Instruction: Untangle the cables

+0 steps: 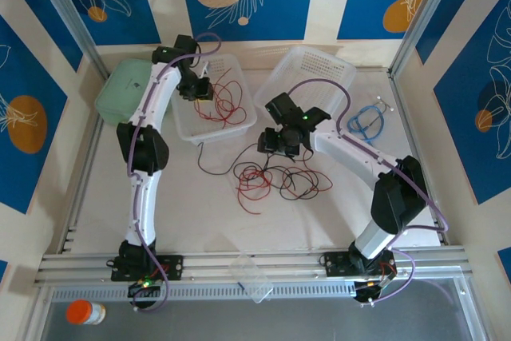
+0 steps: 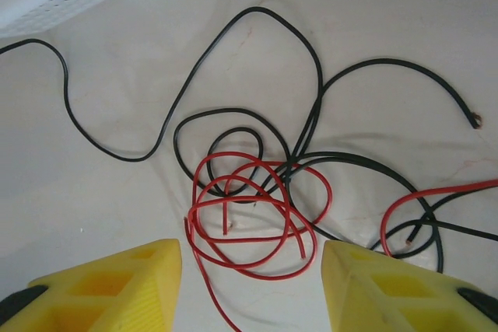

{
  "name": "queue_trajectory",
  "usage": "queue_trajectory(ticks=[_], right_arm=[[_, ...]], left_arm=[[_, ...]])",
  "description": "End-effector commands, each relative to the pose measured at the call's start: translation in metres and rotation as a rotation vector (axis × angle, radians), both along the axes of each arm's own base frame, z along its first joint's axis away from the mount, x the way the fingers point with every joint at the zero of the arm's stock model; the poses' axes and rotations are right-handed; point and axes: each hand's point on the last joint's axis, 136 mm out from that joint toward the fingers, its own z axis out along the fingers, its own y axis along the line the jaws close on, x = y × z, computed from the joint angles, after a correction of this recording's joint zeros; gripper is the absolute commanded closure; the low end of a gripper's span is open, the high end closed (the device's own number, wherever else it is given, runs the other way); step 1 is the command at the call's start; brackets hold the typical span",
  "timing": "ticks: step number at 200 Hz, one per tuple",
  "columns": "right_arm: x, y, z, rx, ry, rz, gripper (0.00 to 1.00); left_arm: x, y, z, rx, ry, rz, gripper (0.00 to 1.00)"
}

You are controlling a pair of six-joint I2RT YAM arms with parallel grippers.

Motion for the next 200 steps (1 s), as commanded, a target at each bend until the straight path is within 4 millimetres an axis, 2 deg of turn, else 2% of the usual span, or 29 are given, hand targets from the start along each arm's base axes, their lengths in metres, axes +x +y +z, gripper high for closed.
queue_trajectory(ticks=[1, 11, 18, 30, 52, 78, 99, 125, 153, 187, 200], right_arm=[[0.001, 0.017, 0.012, 0.067, 0.006, 0.056, 0.49], [0.001, 0.019, 0.014, 0.076, 0.006, 0.066, 0.49], [0.003, 0.022, 0.016, 0.084, 0.001, 0.074, 0.48], [0.007, 0.028, 0.022, 0.101, -0.018, 0.095, 0.47], [0.022, 0.051, 0.045, 0.149, -0.121, 0.216, 0.44], [0.055, 0.08, 0.076, 0.137, -0.403, 0.455, 0.39], [0.084, 0.098, 0.086, 0.039, -0.65, 0.654, 0.37], [0.12, 0.111, 0.084, -0.03, -0.806, 0.785, 0.38], [0.135, 0.127, 0.072, -0.019, -0.835, 0.877, 0.38], [0.159, 0.138, 0.046, -0.06, -0.816, 0.865, 0.41], [0.169, 0.14, 0.044, -0.064, -0.822, 0.836, 0.43]], left_arm=[[-0.019, 0.003, 0.0, 0.011, 0.073, -0.032, 0.58], [-0.02, 0.014, -0.005, 0.076, 0.08, -0.023, 0.43], [-0.021, 0.021, -0.008, 0.117, 0.085, -0.02, 0.38], [-0.023, 0.026, -0.013, 0.151, 0.092, -0.034, 0.36], [-0.023, 0.019, -0.009, 0.138, 0.073, -0.084, 0.32], [-0.02, 0.011, 0.013, 0.132, -0.009, -0.126, 0.28], [-0.019, 0.009, 0.03, 0.122, -0.064, -0.137, 0.26], [-0.02, 0.008, 0.037, 0.117, -0.082, -0.143, 0.26], [-0.02, 0.007, 0.035, 0.118, -0.082, -0.149, 0.26], [-0.02, 0.003, 0.037, 0.118, -0.091, -0.163, 0.26], [-0.022, 0.003, 0.039, 0.119, -0.093, -0.172, 0.26]])
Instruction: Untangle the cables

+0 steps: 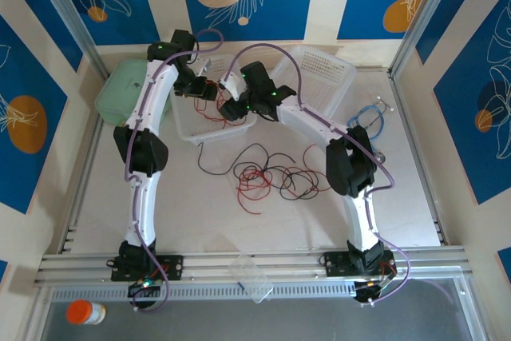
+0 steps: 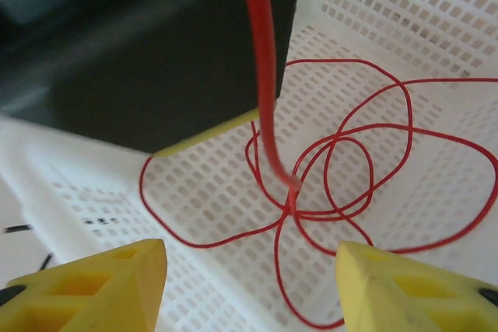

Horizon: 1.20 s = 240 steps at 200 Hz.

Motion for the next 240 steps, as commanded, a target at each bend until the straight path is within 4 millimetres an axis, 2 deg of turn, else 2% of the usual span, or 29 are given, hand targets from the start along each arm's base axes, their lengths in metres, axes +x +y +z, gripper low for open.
queue_trajectory(ticks=[1, 20, 39, 64, 82, 105, 129, 146, 172, 206, 240], right_arm=[[0.017, 0.009, 0.01, 0.013, -0.07, 0.01, 0.43], [0.026, 0.013, 0.014, 0.048, -0.079, -0.019, 0.48], [0.032, 0.013, 0.022, 0.053, -0.115, -0.06, 0.67], [0.035, 0.007, 0.034, 0.045, -0.146, -0.092, 0.83], [0.035, 0.003, 0.041, 0.051, -0.144, -0.093, 1.0], [0.033, 0.006, 0.049, 0.075, -0.128, -0.079, 1.0], [0.039, 0.009, 0.055, 0.092, -0.096, -0.091, 1.0], [0.048, 0.011, 0.051, 0.096, -0.053, -0.119, 1.0], [0.058, 0.012, 0.032, 0.085, 0.027, -0.158, 1.0], [0.059, 0.012, 0.008, 0.097, 0.095, -0.187, 1.0], [0.06, 0.012, -0.003, 0.118, 0.146, -0.206, 1.0]], left_arm=[[-0.008, -0.006, 0.018, 0.001, -0.035, -0.04, 0.26], [-0.009, -0.005, 0.02, 0.005, -0.037, -0.045, 0.26], [-0.009, -0.003, 0.018, 0.017, -0.034, -0.044, 0.27], [-0.01, 0.004, 0.014, 0.076, -0.035, -0.044, 0.28], [-0.011, 0.012, 0.014, 0.149, -0.051, -0.047, 0.28], [-0.015, 0.013, 0.014, 0.239, -0.073, -0.09, 0.28], [-0.022, 0.002, 0.02, 0.306, -0.124, -0.168, 0.28], [-0.025, -0.004, 0.029, 0.332, -0.171, -0.202, 0.28], [-0.022, 0.001, 0.05, 0.384, -0.262, -0.173, 0.25], [-0.018, 0.017, 0.089, 0.427, -0.406, -0.097, 0.17], [-0.024, 0.019, 0.105, 0.413, -0.445, -0.083, 0.13]])
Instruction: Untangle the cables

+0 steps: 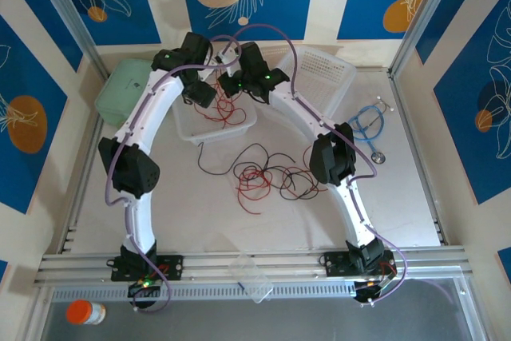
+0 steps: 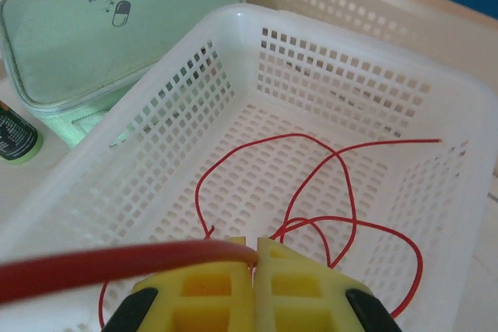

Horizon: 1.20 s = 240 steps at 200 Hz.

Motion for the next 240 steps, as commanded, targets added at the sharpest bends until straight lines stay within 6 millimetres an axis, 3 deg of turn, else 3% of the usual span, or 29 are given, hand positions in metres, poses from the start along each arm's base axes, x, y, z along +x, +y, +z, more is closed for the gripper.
queue_trajectory(ticks=[1, 23, 70, 82, 100, 125, 151, 171, 213, 240], right_arm=[[-0.005, 0.001, -0.039, -0.007, 0.12, -0.012, 1.0], [-0.006, 0.003, -0.048, -0.005, 0.154, -0.02, 1.0], [-0.006, 0.002, -0.074, -0.022, 0.237, -0.058, 1.0], [-0.008, 0.002, -0.078, -0.026, 0.262, -0.061, 0.93], [-0.01, 0.004, -0.082, -0.04, 0.288, -0.065, 0.72], [-0.015, 0.008, -0.081, -0.05, 0.3, -0.061, 0.56], [-0.019, 0.01, -0.071, -0.054, 0.295, -0.062, 0.51], [-0.022, 0.006, -0.055, -0.07, 0.279, -0.073, 0.5], [-0.037, -0.007, -0.021, -0.087, 0.273, -0.117, 0.51], [-0.045, -0.01, 0.0, -0.043, 0.287, -0.137, 0.53]], left_arm=[[0.0, 0.002, 0.047, -0.024, -0.141, 0.0, 0.13], [-0.003, 0.012, 0.055, -0.005, -0.173, 0.041, 0.12], [-0.017, 0.063, 0.099, 0.035, -0.322, 0.268, 0.09], [-0.027, 0.068, 0.112, 0.003, -0.35, 0.29, 0.07], [-0.046, 0.071, 0.126, -0.053, -0.367, 0.307, 0.06], [-0.077, 0.067, 0.125, -0.154, -0.318, 0.307, 0.07], [-0.11, 0.06, 0.107, -0.244, -0.216, 0.301, 0.11], [-0.137, 0.052, 0.081, -0.297, -0.098, 0.291, 0.16], [-0.191, 0.036, 0.002, -0.327, 0.14, 0.287, 0.21], [-0.209, 0.026, -0.047, -0.38, 0.215, 0.327, 0.21]])
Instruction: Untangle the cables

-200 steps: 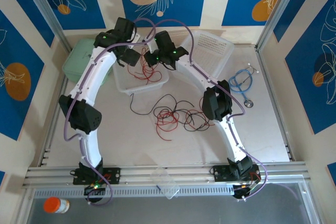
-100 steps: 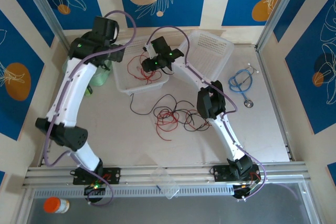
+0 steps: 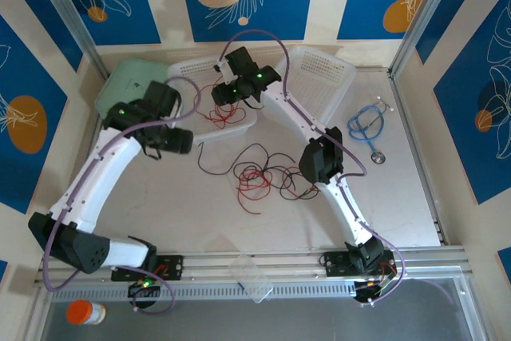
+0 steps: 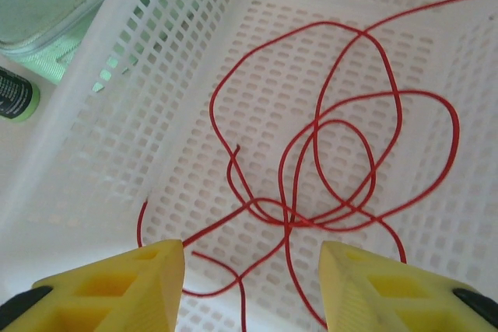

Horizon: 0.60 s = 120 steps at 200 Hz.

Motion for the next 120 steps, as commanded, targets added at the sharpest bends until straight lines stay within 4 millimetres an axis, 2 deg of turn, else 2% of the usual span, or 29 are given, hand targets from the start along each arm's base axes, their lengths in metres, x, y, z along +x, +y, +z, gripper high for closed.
queue_trajectory(ticks=[1, 29, 52, 89, 120], right_arm=[[-0.017, -0.008, 0.037, 0.032, 0.009, -0.031, 0.53], [-0.025, -0.013, 0.054, 0.06, 0.035, -0.062, 0.64], [-0.041, -0.014, 0.06, 0.087, 0.099, -0.06, 0.67], [-0.081, -0.01, 0.054, 0.104, 0.245, -0.035, 0.7], [-0.108, -0.019, 0.071, 0.132, 0.211, -0.042, 0.71]], left_arm=[[-0.019, -0.017, -0.028, -0.12, 0.055, 0.04, 0.21], [-0.019, -0.04, -0.067, -0.251, 0.081, 0.084, 0.21], [-0.017, -0.057, -0.092, -0.318, 0.093, 0.105, 0.22], [-0.003, -0.061, -0.118, -0.35, 0.056, 0.171, 0.21], [0.006, -0.06, -0.146, -0.343, 0.059, 0.228, 0.22]])
